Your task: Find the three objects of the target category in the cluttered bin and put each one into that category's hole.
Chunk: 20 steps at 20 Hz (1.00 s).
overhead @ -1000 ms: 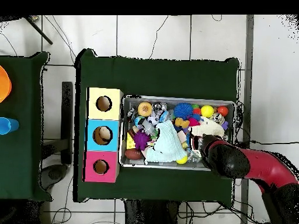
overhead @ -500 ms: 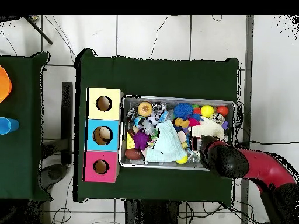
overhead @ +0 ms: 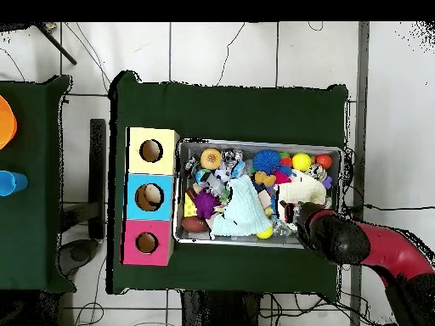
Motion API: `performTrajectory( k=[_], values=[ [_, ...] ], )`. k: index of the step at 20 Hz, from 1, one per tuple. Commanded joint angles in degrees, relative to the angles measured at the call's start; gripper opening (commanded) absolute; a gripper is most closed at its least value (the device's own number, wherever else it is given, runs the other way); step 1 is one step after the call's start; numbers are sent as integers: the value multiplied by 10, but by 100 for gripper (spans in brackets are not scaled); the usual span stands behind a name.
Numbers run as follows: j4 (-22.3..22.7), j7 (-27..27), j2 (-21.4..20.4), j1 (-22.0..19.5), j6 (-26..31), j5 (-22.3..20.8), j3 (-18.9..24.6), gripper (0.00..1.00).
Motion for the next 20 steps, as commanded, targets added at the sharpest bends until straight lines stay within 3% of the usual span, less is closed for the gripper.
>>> performTrajectory(
  k=[1, 12, 20],
  values=[
    [-16, -57, 20, -16, 45, -34, -11, 100],
    [8, -65, 9, -33, 39, -46, -11, 100],
    [2, -74, 24, -37, 39, -69, -18, 100]
  ],
)
